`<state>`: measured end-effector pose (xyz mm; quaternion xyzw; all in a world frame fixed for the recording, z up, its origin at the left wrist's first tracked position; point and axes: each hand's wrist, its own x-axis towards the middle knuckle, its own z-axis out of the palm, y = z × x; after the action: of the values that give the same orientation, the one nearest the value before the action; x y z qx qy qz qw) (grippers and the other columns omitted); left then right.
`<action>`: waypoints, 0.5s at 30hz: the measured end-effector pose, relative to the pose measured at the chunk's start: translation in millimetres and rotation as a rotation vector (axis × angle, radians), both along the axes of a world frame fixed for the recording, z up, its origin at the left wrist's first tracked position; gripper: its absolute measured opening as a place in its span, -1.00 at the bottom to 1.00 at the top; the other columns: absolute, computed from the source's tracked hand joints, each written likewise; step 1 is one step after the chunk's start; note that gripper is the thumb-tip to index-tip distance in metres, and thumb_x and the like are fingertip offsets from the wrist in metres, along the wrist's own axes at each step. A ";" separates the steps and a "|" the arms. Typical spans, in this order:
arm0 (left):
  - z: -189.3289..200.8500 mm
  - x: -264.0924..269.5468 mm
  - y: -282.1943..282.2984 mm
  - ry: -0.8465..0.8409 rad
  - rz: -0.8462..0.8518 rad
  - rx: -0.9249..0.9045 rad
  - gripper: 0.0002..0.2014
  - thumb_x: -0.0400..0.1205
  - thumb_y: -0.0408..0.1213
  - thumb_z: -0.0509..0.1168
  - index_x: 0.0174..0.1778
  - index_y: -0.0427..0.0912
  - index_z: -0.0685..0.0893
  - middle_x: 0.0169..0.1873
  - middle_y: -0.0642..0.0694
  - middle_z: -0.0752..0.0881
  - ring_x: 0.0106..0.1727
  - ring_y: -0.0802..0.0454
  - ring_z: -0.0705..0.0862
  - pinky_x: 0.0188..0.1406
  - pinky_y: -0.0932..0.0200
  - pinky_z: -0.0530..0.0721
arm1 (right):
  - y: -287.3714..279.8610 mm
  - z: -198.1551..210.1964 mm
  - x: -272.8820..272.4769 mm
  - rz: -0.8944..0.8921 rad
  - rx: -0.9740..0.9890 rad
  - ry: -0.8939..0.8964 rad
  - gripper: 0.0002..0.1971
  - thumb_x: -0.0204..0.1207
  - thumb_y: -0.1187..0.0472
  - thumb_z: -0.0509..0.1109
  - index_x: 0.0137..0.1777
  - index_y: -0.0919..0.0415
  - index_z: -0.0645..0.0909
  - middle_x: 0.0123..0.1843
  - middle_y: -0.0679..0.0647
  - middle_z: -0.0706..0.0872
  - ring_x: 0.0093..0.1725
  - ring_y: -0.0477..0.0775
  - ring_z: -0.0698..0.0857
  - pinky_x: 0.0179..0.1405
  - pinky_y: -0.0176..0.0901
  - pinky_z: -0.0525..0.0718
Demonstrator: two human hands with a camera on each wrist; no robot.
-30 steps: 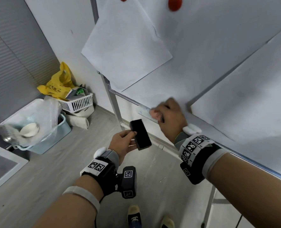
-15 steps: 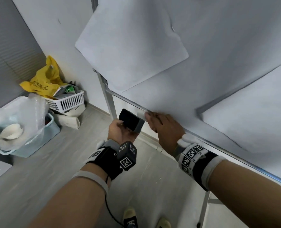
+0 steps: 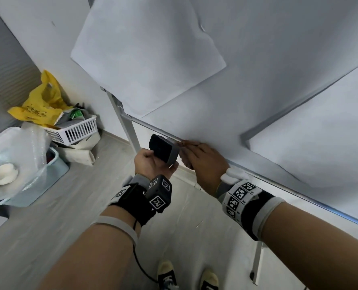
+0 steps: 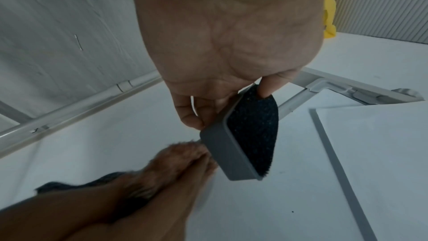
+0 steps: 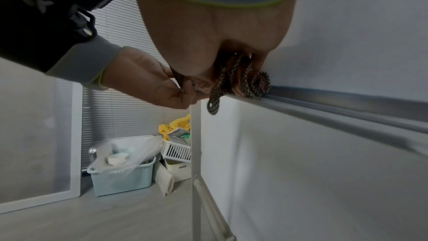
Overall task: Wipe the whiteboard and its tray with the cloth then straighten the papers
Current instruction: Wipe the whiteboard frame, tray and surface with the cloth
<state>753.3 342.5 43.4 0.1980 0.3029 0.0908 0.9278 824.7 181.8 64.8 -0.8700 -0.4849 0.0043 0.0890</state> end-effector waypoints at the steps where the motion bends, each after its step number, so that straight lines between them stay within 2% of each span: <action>1: -1.2 0.3 -0.5 0.004 0.018 0.004 -0.71 0.30 -0.18 0.10 -0.17 -0.16 0.62 -0.15 -0.17 0.68 -0.18 -0.16 0.59 -0.06 0.00 0.48 | -12.2 -2.1 -3.1 -0.019 0.031 -0.023 -0.31 0.40 0.38 0.37 0.59 0.13 0.44 0.50 0.05 0.64 0.45 0.19 0.59 0.30 0.06 0.68; 4: -6.5 2.2 -7.4 0.027 0.048 0.014 -0.67 0.24 -0.17 0.16 -0.14 -0.16 0.63 -0.17 -0.18 0.68 -0.21 -0.19 0.55 -0.08 -0.02 0.49 | -60.7 -8.4 -7.2 -0.101 0.169 -0.100 -0.43 0.48 0.33 0.27 0.52 0.07 0.52 0.40 0.01 0.72 0.32 0.16 0.67 0.23 0.00 0.68; 6: -11.0 1.1 -10.1 0.028 0.070 0.011 -0.65 0.25 -0.17 0.18 -0.11 -0.16 0.67 -0.16 -0.19 0.70 -0.19 -0.20 0.56 -0.05 -0.05 0.49 | -89.2 -12.5 -11.5 -0.159 0.232 -0.138 -0.50 0.53 0.35 0.33 0.46 0.04 0.56 0.34 0.00 0.74 0.26 0.17 0.68 0.17 0.06 0.71; 8: -13.8 -0.5 -21.0 0.012 0.072 -0.002 -0.68 0.31 -0.18 0.14 -0.14 -0.16 0.71 -0.19 -0.19 0.74 -0.21 -0.19 0.59 -0.02 -0.05 0.49 | -114.9 -14.1 -18.2 -0.216 0.245 -0.207 -0.54 0.52 0.34 0.43 0.40 0.03 0.58 0.28 -0.01 0.76 0.19 0.19 0.69 0.08 0.07 0.66; 10: -14.0 -3.0 -31.5 -0.016 0.069 -0.026 -0.66 0.44 -0.18 0.06 -0.12 -0.14 0.73 -0.18 -0.18 0.77 -0.20 -0.18 0.64 0.03 -0.05 0.50 | -125.8 -13.5 -22.7 -0.250 0.244 -0.243 -0.57 0.52 0.33 0.44 0.37 0.02 0.57 0.24 -0.01 0.77 0.15 0.22 0.69 0.04 0.07 0.60; 13: -12.1 -5.3 -45.0 -0.025 0.070 -0.047 -0.63 0.46 -0.17 0.04 -0.01 -0.12 0.70 -0.11 -0.17 0.77 -0.15 -0.16 0.67 0.05 -0.04 0.52 | -120.1 -10.4 -23.2 -0.251 0.229 -0.209 -0.60 0.51 0.33 0.41 0.34 0.04 0.63 0.24 -0.04 0.76 0.22 0.19 0.67 0.08 0.02 0.54; 15: -9.6 -6.4 -47.3 -0.024 0.075 -0.034 -0.61 0.41 -0.17 0.07 0.06 -0.11 0.67 -0.09 -0.18 0.75 -0.13 -0.17 0.65 0.02 -0.03 0.53 | -103.2 -6.8 -21.9 -0.230 0.190 -0.147 -0.59 0.52 0.30 0.31 0.37 0.05 0.64 0.28 -0.05 0.74 0.32 0.16 0.64 0.12 0.01 0.55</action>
<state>746.9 295.2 33.9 0.1695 0.3006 0.1225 0.9305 802.8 78.6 58.0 -0.9055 -0.3854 -0.1155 0.1351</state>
